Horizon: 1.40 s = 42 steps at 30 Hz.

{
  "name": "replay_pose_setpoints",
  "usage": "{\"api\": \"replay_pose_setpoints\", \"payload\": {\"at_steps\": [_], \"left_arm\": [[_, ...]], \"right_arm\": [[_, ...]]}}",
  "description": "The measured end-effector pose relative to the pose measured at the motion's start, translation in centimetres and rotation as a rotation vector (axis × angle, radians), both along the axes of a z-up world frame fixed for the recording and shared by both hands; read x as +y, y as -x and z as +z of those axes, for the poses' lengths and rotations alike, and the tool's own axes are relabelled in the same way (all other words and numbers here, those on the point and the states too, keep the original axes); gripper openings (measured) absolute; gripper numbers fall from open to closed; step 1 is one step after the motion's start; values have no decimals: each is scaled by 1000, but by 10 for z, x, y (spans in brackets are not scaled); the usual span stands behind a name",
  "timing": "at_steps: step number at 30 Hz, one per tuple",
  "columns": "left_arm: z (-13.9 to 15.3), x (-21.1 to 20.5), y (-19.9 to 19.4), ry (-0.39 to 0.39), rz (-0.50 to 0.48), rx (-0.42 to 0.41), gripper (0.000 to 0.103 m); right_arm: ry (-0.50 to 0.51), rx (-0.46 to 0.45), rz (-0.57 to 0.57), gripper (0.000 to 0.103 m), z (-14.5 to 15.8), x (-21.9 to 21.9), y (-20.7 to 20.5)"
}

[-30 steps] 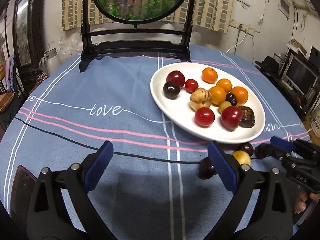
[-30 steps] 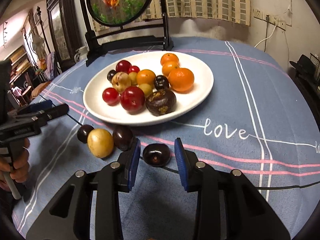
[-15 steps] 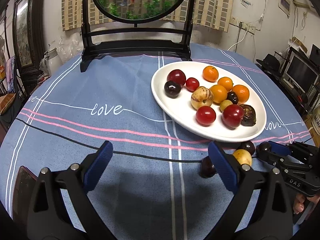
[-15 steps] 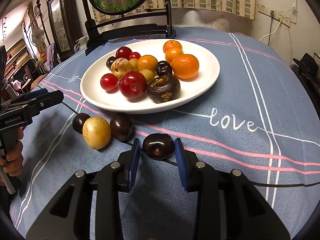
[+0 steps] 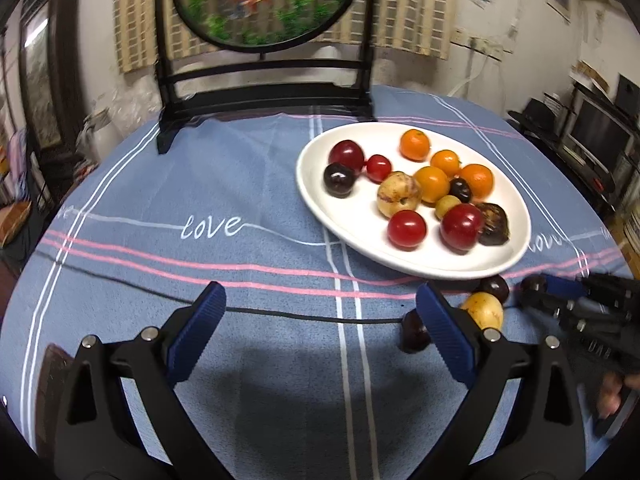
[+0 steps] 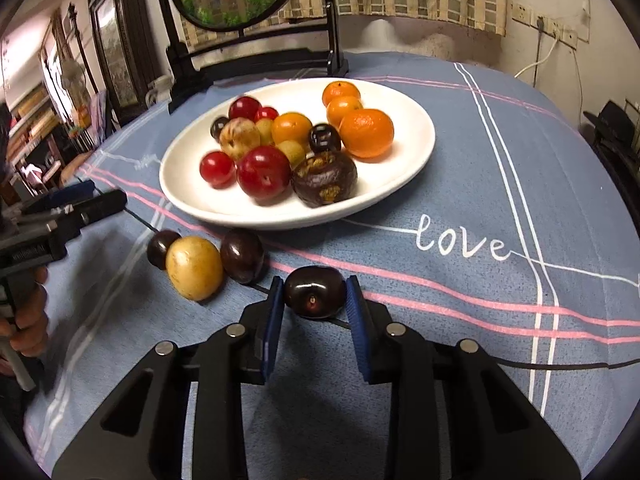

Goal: Organize fruits
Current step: 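Grasp a dark plum with the left gripper while the right grasps another dark plum, then carry both dark plums over the white plate and release them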

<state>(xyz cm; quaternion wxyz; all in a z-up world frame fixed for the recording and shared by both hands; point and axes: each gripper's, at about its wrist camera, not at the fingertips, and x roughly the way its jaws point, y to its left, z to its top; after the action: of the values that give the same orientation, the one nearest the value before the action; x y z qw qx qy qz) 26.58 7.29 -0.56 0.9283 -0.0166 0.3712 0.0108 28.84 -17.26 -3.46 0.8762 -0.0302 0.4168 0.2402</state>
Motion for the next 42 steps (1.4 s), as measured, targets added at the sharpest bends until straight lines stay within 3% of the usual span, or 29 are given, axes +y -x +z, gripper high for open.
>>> {"api": "replay_pose_setpoints", "payload": {"at_steps": [2, 5, 10, 15, 22, 30, 33, 37, 42], "left_arm": [[0, -7, 2, -24, -90, 8, 96], [-1, -18, 10, -73, -190, 4, 78], [-12, -25, 9, -49, -280, 52, 50], [-24, -36, 5, -37, -344, 79, 50], [-36, -52, -3, -83, -382, 101, 49], [-39, -53, -9, -66, -387, 114, 33], [-39, -55, -7, -85, -392, 110, 32], [-35, -53, 1, -73, -403, 109, 32], [-1, -47, 10, -3, -400, 16, 32]], "right_arm": [[-11, -10, -3, 31, 4, -2, 1], [-18, 3, -2, 31, 4, -3, 2], [-14, 9, 6, 31, 2, -1, 3], [-18, 9, 4, 31, 3, -1, 4], [-20, 15, 0, 31, 3, -2, 2], [-13, 15, 4, 31, 2, 0, 3], [-16, 13, 5, 31, 2, 0, 3], [-22, 8, 21, 31, 5, 2, 7], [-91, -16, 62, 31, 20, 7, 10]]}}
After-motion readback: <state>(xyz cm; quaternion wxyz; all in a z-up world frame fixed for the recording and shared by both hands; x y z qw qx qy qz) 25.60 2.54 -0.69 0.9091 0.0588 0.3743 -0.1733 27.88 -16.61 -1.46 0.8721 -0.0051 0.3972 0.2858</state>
